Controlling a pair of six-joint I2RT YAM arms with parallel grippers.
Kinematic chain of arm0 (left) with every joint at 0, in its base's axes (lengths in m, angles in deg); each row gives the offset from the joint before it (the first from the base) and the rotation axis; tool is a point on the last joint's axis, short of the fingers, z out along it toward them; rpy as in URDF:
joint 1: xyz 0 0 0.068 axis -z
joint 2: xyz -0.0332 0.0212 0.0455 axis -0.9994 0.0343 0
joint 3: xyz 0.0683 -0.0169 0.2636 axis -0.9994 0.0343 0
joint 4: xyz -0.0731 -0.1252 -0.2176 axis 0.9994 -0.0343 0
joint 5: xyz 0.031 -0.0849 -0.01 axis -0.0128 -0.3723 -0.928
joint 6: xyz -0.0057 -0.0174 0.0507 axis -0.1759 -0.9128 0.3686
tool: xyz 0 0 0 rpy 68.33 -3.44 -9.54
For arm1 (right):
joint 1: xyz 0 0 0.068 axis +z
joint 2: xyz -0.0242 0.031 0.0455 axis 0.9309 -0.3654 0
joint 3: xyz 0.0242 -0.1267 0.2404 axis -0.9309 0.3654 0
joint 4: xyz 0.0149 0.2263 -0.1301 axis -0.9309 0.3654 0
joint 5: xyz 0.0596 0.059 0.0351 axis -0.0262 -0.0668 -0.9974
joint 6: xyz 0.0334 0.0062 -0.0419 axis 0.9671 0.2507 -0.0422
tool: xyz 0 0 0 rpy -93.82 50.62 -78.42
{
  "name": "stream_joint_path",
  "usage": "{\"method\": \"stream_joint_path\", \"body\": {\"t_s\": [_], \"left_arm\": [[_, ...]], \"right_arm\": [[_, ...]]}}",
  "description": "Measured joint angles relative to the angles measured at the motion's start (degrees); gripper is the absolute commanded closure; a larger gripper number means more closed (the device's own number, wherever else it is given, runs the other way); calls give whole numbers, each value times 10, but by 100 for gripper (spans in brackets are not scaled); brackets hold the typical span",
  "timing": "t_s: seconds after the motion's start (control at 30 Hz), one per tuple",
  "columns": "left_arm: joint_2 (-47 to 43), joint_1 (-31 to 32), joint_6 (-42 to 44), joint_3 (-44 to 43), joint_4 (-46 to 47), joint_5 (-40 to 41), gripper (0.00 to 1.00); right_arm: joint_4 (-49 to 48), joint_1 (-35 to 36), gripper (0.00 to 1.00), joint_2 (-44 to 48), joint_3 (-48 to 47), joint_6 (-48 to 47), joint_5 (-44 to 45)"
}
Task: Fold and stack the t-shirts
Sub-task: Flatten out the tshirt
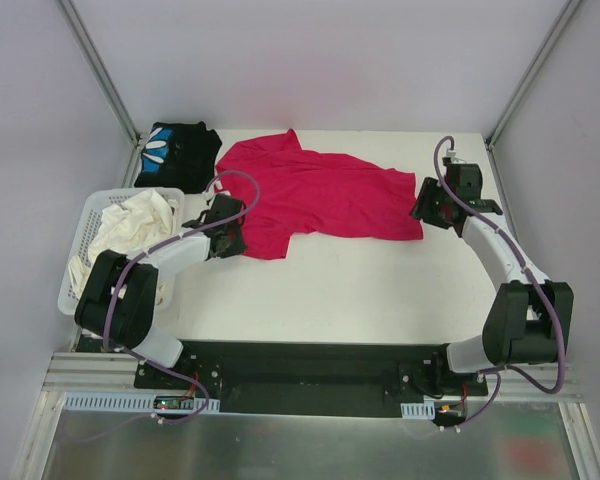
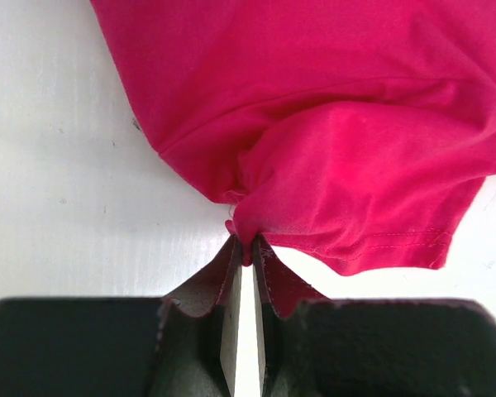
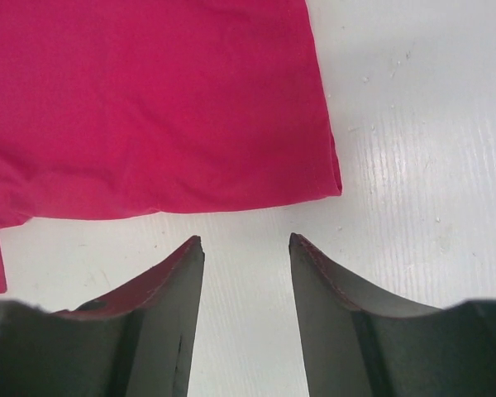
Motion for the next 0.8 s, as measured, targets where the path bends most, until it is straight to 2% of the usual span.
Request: {"method": "stream_joint_path", "body": {"t_s": [0.57,0.7,0.8], "left_arm": [[-40,4,0,-2,-4,-10,92],[-41,4,1,-2,-5,-9,86],[-40,4,2,-2,-5,-9,85]], "right_arm": [[2,-3,45,-30,31,19,40],[-1,-4,44,-59,31,21,41],[-3,-4,44,-69,31,23,41]]}}
